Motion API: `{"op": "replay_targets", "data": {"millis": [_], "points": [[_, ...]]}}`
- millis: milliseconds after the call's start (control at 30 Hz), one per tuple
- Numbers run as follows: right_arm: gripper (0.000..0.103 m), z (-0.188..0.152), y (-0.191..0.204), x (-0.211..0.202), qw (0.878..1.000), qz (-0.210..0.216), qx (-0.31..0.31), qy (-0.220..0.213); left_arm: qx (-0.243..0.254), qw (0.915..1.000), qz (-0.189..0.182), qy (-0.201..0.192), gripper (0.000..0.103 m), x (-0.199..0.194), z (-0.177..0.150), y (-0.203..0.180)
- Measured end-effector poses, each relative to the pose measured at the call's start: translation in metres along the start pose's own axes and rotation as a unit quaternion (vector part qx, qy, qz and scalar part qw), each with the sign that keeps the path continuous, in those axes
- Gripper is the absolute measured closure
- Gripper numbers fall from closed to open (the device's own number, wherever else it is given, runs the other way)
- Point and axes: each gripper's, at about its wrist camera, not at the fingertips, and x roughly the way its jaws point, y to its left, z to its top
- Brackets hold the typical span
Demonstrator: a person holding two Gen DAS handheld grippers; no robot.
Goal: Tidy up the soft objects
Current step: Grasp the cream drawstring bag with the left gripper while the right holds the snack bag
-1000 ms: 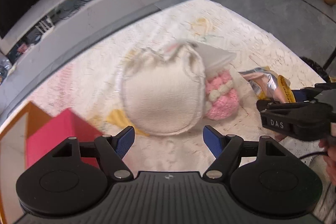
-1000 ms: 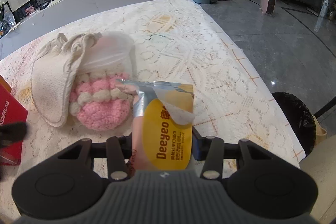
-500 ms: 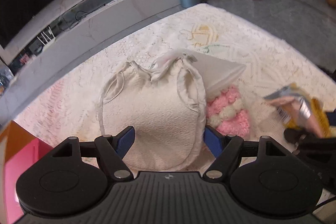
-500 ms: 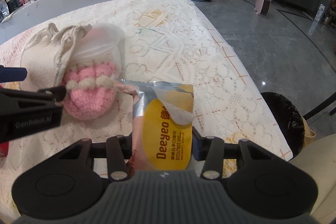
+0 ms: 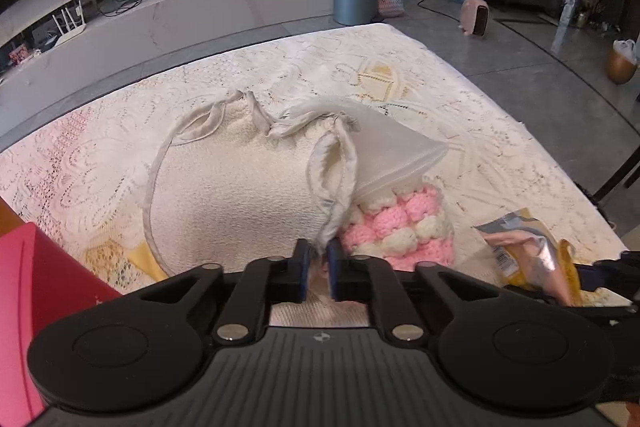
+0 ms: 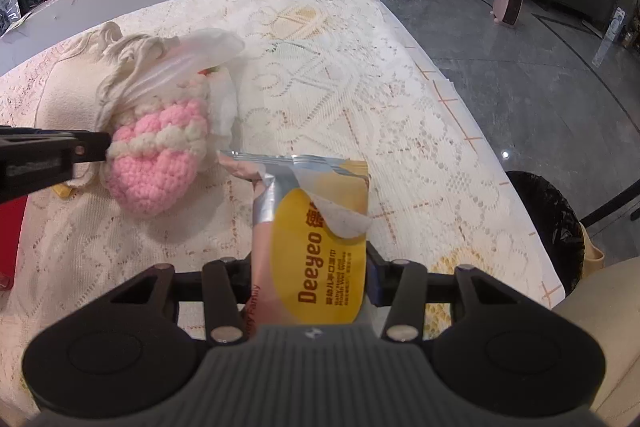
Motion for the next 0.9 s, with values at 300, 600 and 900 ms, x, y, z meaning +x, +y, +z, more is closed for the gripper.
{"op": "replay_targets", "data": {"millis": [300,600,900], "points": [[0.056,0.000,-0.001,-0.003,1.000,0.007,0.005,-0.008,0.047,0.9982,-0.001,-0.038,0.099,-0.051,-0.010,0.008],[0.056,-0.002,0.007,-0.011,1.000,0.005,-0.008,-0.019,0.055,0.9971,-0.013,-0.052,0.100,-0.075,-0.005,0.018],[0.056,-0.004,0.005,-0.016,1.000,0.009,-0.001,-0.023,0.023,0.9980,-0.049,-0.033,0.100,-0.103,-0.001,0.039]]}}
